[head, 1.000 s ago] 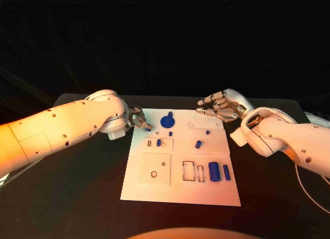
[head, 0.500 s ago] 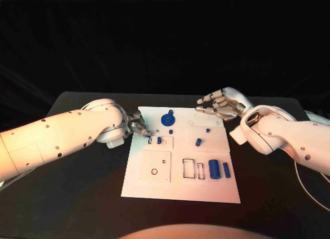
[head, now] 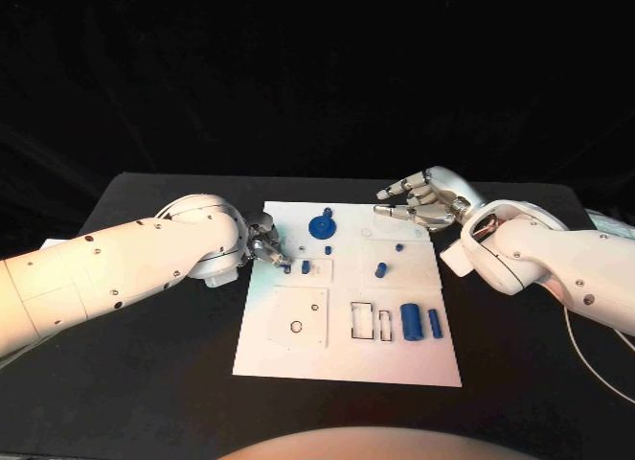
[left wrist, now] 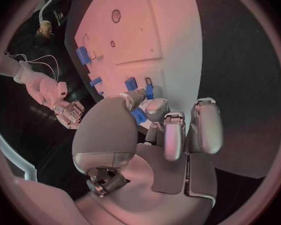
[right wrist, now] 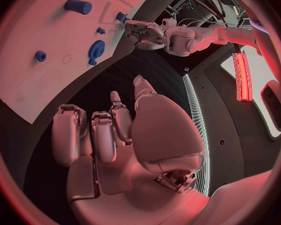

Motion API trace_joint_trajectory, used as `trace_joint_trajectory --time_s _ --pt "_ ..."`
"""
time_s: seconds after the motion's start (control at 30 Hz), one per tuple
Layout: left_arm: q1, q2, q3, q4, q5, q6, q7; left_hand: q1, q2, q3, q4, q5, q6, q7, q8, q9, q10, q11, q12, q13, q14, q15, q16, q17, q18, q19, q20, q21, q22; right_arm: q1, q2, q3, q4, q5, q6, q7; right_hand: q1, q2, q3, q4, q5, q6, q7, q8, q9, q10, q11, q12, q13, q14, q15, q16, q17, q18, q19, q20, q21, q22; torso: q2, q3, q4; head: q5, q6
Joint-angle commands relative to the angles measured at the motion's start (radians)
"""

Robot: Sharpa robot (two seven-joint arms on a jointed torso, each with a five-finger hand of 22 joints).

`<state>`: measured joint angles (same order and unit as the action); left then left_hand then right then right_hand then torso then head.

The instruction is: Assemble the parts on the task board

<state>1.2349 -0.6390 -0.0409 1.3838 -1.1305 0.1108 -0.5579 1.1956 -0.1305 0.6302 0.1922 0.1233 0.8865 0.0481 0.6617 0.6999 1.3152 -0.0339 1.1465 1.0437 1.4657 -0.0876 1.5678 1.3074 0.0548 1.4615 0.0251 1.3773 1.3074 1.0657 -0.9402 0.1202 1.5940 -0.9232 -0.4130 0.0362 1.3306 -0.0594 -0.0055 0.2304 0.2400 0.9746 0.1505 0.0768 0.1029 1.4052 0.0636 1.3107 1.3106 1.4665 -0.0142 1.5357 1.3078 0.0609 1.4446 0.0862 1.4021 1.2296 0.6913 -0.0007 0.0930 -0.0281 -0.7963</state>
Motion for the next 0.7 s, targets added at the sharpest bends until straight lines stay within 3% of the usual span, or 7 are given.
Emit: trace_joint_trajectory --time_s 0.03,0.7 --pt "-0.005 0.004 -0.001 -0.003 -0.040 0.048 0.027 0.005 0.008 0.120 -0.119 0.003 0.002 -0.009 0.003 0.002 0.009 0.001 0.004 0.000 0.105 -0.002 0.003 0.263 0.003 0.008 -0.005 0.003 0.043 -0.001 0.002 0.000 0.000 -0.007 0.020 0.001 -0.003 0.009 -0.003 -0.001 0.006 0.006 -0.003 0.002 0.001 -0.002 -0.002 -0.002 0.068 0.089 -0.001 -0.006 0.204 0.008 -0.009 0.000 -0.004 -0.002 0.000 -0.0002 0.0013 -0.002 -0.002" --pt "-0.011 0.006 -0.001 -0.003 -0.050 0.102 0.039 0.006 0.000 0.122 -0.128 0.001 0.004 -0.009 0.002 0.001 0.010 0.000 0.005 0.000 0.105 -0.002 0.003 0.263 0.002 0.008 -0.005 0.005 0.045 -0.003 0.003 0.000 -0.001 -0.007 0.022 0.005 -0.003 0.009 -0.003 -0.001 0.006 0.006 -0.003 0.002 0.001 -0.002 -0.002 -0.002 0.068 0.089 -0.001 -0.006 0.204 0.008 -0.009 0.000 -0.004 -0.002 0.002 0.0002 0.0065 -0.007 -0.004"
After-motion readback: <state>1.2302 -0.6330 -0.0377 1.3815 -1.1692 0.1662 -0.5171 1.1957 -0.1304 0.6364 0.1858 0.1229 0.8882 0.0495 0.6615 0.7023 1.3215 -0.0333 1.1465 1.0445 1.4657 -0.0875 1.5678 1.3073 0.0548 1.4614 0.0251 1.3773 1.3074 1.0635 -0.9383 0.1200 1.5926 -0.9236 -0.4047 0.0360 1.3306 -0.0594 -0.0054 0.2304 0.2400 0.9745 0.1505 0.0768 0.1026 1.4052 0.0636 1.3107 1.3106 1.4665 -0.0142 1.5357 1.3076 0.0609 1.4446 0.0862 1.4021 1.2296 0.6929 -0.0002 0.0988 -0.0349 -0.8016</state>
